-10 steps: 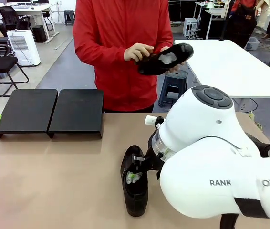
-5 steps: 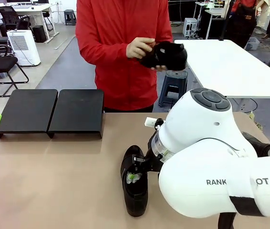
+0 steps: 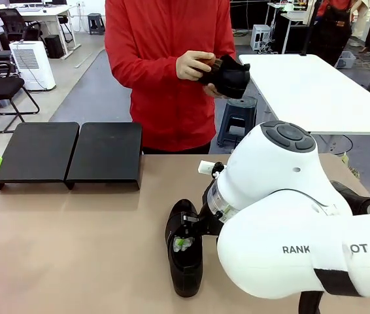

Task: Organize the shoes by placing them on the stand.
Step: Place the Shoe from the middle of the table onto the Shoes Stand.

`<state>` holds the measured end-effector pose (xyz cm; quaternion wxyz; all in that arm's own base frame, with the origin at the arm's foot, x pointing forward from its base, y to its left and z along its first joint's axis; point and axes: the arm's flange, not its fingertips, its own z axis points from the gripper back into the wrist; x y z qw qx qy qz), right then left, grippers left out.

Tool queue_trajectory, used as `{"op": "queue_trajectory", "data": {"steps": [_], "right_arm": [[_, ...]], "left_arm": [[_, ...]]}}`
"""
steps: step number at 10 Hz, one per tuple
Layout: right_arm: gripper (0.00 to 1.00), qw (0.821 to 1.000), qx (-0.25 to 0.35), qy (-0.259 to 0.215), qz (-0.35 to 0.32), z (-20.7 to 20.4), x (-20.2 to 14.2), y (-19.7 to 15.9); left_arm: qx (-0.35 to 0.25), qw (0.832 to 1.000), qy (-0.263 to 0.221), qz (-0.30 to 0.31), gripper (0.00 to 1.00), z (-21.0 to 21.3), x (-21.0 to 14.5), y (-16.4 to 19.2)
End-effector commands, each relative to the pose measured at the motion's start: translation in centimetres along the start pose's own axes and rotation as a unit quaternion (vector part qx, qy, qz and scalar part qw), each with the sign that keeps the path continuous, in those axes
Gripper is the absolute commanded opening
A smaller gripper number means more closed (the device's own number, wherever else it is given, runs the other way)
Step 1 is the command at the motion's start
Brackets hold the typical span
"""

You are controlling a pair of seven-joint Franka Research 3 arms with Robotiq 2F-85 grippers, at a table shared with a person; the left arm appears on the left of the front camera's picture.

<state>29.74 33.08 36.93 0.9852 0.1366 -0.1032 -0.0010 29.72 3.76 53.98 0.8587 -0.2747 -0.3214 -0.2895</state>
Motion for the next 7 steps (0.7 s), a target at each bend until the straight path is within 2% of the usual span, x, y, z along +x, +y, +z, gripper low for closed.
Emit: {"op": "queue_trajectory", "data": {"steps": [1,4,5,6,7], "right_arm": [[1.0,1.0,-0.013,0.007,0.011,2.7,-0.1,-2.0],[1.0,0.999,0.001,-0.035,-0.035,9.8,0.4,-7.7],[1.0,0.997,0.004,-0.051,-0.064,11.1,0.7,-9.7],[1.0,0.992,-0.002,-0.072,-0.105,11.7,1.1,-11.4],[1.0,0.988,-0.003,-0.076,-0.132,11.8,1.2,-12.9]], "left_arm": [[-0.008,1.0,-0.007,-0.006,1.0,0.0,0.1,0.1],[0.0,1.0,0.0,0.0,1.0,0.0,0.0,0.0],[0.003,1.0,0.01,-0.005,1.0,-1.7,-0.1,-1.8],[-0.013,0.999,-0.027,0.03,1.0,-3.7,0.0,-3.8],[-0.03,0.995,-0.021,0.098,1.0,-5.9,-0.2,-5.7]]}}
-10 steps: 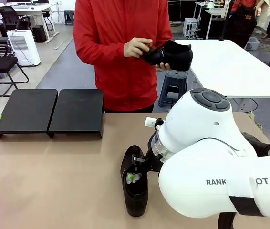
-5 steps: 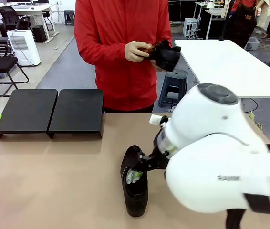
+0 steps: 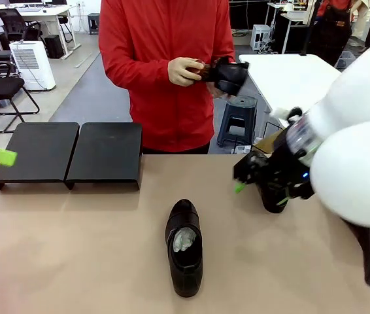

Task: Organize the shoes by placing them on the stand.
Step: Place the Shoe from the middle of the table onto the Shoes Stand.

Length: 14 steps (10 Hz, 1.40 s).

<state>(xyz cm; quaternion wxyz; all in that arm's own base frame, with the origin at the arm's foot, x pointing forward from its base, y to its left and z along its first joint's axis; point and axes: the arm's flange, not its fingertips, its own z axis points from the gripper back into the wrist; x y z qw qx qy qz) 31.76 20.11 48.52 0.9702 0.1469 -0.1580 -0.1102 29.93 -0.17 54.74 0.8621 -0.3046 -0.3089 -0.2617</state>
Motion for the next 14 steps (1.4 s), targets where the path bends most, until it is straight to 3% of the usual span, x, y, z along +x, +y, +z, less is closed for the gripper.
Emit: {"op": "queue_trajectory", "data": {"steps": [1,3,4,5,7,8,10,11,14], "right_arm": [[1.0,0.998,-0.017,-0.007,-0.055,-1.9,-2.6,-5.3],[1.0,0.991,-0.063,-0.004,-0.12,-3.1,-2.1,-6.8],[1.0,0.999,-0.018,-0.006,-0.05,0.0,2.0,-2.5],[1.0,0.999,-0.018,-0.006,-0.05,0.0,2.0,-2.5],[1.0,0.997,-0.033,-0.004,-0.074,-0.5,2.4,-3.2],[1.0,0.993,-0.058,0.012,-0.101,-1.1,3.7,-4.1],[1.0,0.982,-0.081,0.006,-0.17,-0.6,5.2,-8.2],[1.0,0.977,-0.082,0.005,-0.198,-0.2,5.4,-10.2],[1.0,0.965,-0.098,-0.004,-0.245,0.3,5.7,-13.9]], "left_arm": [[-0.019,0.996,0.005,0.09,1.0,-5.8,-2.6,-4.0],[-0.067,0.978,0.073,0.185,1.0,-7.3,-3.7,-4.3],[-0.037,0.982,0.03,0.182,1.0,-5.2,-4.6,-2.0],[-0.044,0.989,0.056,0.129,1.0,-6.2,0.7,-3.8],[-0.042,0.984,0.062,0.162,1.0,-6.3,0.2,-2.7],[-0.016,0.99,0.082,0.115,1.0,-7.3,1.3,-5.0],[0.051,0.986,0.122,0.103,1.0,-14.1,2.3,-8.7],[0.098,0.984,0.114,0.096,1.0,-17.1,2.7,-10.5],[0.176,0.967,0.147,0.107,1.0,-24.3,3.8,-14.8]]}}
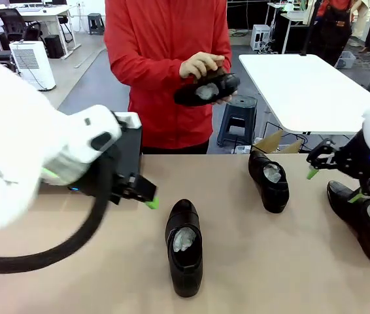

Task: Organize the shoes by placing them on the stand.
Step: Place the Shoe from the middle of the table onto the Shoes Stand.

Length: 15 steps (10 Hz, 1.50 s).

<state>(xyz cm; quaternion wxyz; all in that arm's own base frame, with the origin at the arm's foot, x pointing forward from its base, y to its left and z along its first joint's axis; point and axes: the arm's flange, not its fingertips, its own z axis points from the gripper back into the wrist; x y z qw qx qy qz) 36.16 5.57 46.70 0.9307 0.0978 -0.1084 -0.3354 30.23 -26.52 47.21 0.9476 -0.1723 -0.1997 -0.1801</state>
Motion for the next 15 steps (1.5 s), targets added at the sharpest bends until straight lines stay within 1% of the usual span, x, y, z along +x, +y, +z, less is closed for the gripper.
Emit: {"op": "queue_trajectory", "data": {"steps": [1,2,3,4,5,6,7,8,9,10,11,12,13,14,15], "right_arm": [[1.0,0.999,-0.015,-0.009,-0.031,-0.5,-0.8,-1.8],[1.0,0.999,-0.016,-0.01,-0.038,-0.8,-0.5,-2.3],[1.0,0.999,-0.018,-0.007,-0.044,-1.0,-0.2,-2.8],[1.0,0.999,-0.018,-0.004,-0.045,-1.1,-0.1,-3.1],[1.0,0.999,-0.018,-0.002,-0.044,-1.2,0.0,-3.2],[1.0,0.999,-0.017,0.003,-0.044,-1.5,0.1,-3.4],[1.0,0.999,-0.016,0.007,-0.045,-1.7,0.1,-3.4],[1.0,0.999,-0.009,0.003,-0.034,-0.3,1.3,-1.5],[1.0,0.999,-0.009,0.003,-0.034,-0.3,1.3,-1.5],[1.0,0.999,-0.009,0.003,-0.034,-0.3,1.3,-1.5],[1.0,0.999,-0.009,0.003,-0.034,-0.3,1.3,-1.5],[1.0,0.999,-0.009,0.003,-0.034,-0.3,1.3,-1.5],[1.0,0.999,-0.009,0.003,-0.034,-0.3,1.3,-1.5],[1.0,0.999,-0.009,0.003,-0.034,-0.3,1.3,-1.5],[1.0,0.999,-0.009,0.003,-0.034,-0.3,1.3,-1.5]], "left_arm": [[0.072,0.997,0.031,0.021,1.0,-2.6,2.8,-2.3],[0.106,0.992,0.055,0.036,1.0,-4.7,3.4,-4.1],[0.121,0.989,0.074,0.04,1.0,-6.4,3.6,-6.1],[0.135,0.987,0.075,0.035,1.0,-7.5,3.7,-7.6],[0.128,0.988,0.077,0.041,1.0,-7.7,4.1,-8.3],[0.108,0.991,0.067,0.047,1.0,-7.2,4.3,-8.5],[0.089,0.992,0.048,0.072,1.0,-5.2,4.4,-7.1],[0.118,0.99,0.073,0.038,1.0,-7.6,3.1,-7.9],[0.118,0.99,0.073,0.038,1.0,-7.6,3.1,-7.9],[0.105,0.991,0.066,0.048,1.0,-6.7,4.1,-8.2],[0.109,0.99,0.082,0.044,1.0,-7.6,3.5,-9.5],[0.093,0.988,0.116,0.048,1.0,-8.9,2.9,-11.2],[0.109,0.986,0.116,0.049,1.0,-10.0,2.5,-12.5],[0.118,0.984,0.125,0.055,1.0,-11.3,2.2,-13.2],[0.117,0.983,0.128,0.065,1.0,-12.5,2.0,-13.5]]}}
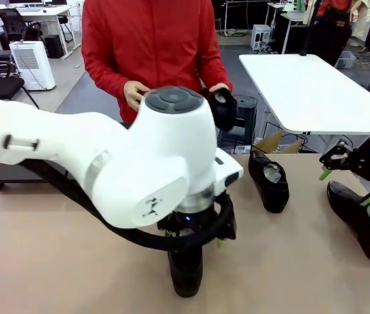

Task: Organize the shoes by placing them on the stand.
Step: Place the Shoe from the middle of the table onto the Shoes Stand.

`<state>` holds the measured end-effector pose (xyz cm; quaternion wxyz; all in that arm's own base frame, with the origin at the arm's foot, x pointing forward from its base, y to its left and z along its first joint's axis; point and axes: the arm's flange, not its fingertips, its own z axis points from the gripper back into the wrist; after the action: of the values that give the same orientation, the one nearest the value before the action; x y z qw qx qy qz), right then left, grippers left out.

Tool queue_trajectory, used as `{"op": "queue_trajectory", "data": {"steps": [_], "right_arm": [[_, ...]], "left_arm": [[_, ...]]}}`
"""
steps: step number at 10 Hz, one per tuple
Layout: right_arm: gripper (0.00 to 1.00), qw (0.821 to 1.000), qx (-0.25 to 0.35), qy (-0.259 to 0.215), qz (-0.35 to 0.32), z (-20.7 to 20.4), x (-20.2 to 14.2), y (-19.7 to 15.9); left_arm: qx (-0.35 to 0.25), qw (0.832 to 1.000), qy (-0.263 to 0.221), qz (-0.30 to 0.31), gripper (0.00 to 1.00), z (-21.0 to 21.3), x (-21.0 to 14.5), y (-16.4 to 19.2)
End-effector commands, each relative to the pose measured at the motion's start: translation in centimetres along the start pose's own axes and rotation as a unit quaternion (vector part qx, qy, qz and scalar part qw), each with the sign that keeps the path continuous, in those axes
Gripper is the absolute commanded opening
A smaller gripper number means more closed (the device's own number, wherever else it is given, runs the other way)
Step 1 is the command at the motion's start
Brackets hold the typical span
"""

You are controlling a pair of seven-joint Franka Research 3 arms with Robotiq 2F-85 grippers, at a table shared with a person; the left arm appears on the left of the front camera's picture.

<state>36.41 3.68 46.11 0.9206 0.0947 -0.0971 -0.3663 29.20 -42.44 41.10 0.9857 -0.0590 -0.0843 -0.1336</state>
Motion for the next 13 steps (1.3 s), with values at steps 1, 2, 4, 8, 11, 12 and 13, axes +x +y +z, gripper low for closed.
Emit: {"op": "queue_trajectory", "data": {"steps": [1,2,4,8,11,12,13], "right_arm": [[1.0,1.0,0.0,-0.002,-0.001,0.1,0.0,0.0],[1.0,1.0,0.0,-0.002,-0.001,0.1,0.0,0.0],[1.0,1.0,0.0,-0.002,-0.001,0.1,0.0,0.0],[1.0,1.0,0.0,-0.002,-0.001,0.1,0.0,0.0],[1.0,1.0,0.0,-0.002,-0.001,0.1,0.0,0.0],[1.0,1.0,0.0,-0.002,-0.001,0.1,0.0,0.0],[1.0,1.0,0.0,-0.002,-0.001,0.1,0.0,0.0]], "left_arm": [[0.001,1.0,-0.006,0.022,1.0,-1.3,1.7,-1.2],[-0.004,1.0,-0.023,0.02,1.0,-1.9,2.2,-1.3],[0.001,0.999,-0.028,0.036,1.0,-3.0,2.8,-1.3],[0.015,0.997,-0.025,0.072,1.0,-4.6,3.4,-1.8],[0.037,0.996,-0.017,0.083,1.0,-6.6,4.1,-1.8],[0.041,0.996,-0.015,0.084,1.0,-6.9,4.3,-1.8],[0.045,0.995,-0.013,0.083,1.0,-7.3,4.6,-1.8]]}}
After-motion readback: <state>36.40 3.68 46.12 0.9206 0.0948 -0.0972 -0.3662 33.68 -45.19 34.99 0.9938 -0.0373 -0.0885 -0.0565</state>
